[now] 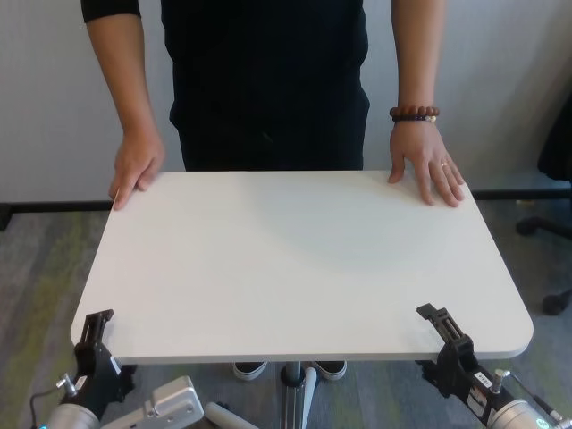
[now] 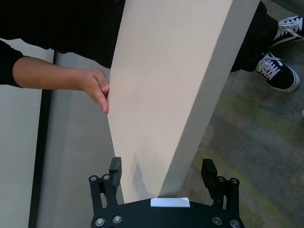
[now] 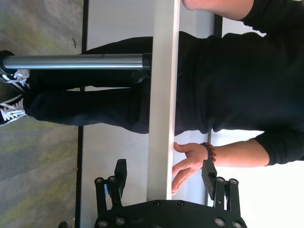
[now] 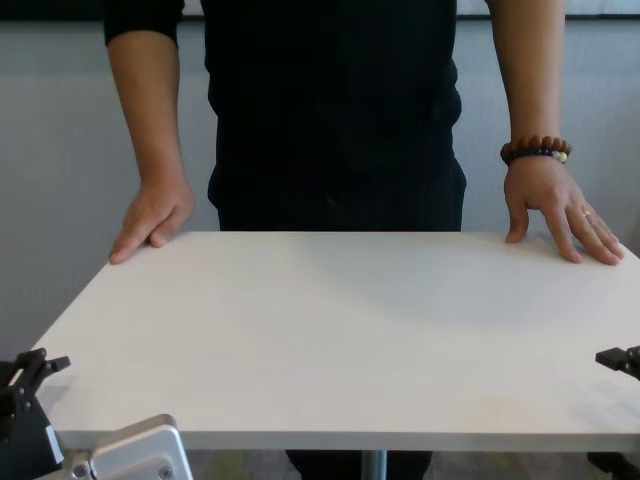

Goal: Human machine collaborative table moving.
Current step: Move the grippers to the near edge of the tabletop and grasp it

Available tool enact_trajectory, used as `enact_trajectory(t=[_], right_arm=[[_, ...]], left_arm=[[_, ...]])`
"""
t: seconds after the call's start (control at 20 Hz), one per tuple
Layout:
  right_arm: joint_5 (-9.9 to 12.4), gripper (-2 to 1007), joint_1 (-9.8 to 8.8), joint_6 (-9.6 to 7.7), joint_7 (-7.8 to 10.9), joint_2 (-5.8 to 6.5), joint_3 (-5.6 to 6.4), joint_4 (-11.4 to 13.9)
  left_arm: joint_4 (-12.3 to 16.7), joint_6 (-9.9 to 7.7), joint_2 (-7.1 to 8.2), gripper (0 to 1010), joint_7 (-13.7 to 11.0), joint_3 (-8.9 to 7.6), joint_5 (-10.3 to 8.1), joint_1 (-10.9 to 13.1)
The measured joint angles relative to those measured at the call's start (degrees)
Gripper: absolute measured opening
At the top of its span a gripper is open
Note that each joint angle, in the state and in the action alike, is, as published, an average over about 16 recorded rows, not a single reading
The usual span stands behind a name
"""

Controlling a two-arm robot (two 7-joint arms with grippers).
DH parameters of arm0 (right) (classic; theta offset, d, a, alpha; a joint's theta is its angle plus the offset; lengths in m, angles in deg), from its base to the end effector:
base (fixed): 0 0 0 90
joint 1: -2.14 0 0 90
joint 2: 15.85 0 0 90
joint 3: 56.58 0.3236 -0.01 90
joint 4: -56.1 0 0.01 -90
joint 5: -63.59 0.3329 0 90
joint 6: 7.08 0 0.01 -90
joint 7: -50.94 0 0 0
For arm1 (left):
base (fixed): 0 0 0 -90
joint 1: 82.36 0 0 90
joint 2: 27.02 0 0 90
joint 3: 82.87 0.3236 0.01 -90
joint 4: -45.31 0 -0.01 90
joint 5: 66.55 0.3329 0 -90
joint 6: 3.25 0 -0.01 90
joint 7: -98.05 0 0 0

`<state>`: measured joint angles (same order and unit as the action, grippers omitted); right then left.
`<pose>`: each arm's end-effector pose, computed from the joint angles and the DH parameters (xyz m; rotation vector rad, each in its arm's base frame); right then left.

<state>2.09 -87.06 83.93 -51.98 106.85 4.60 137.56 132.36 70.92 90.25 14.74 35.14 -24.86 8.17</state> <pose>0.3102 -0.0665 -0.4097 -1.0340 -1.3056 -0.7913 0.3075 0.0166 -0.3917 1.0615 -0.8250 1.0867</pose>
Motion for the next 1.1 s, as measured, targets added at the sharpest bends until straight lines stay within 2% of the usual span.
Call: enact_trajectory(t=[0.45, 1.1], right_arm=[[0.69, 1005, 0.40, 0.32, -0.88, -0.72, 0.04, -1.00], [1.07, 1005, 0.46, 0.45, -0.87, -0.80, 0.23, -1.08]], left_arm=[[0.00, 0.00, 0.00, 985, 0.00, 0.00, 0.00, 0.00], [0.00, 0.01, 0.00, 985, 0.00, 0.00, 0.00, 0.00]])
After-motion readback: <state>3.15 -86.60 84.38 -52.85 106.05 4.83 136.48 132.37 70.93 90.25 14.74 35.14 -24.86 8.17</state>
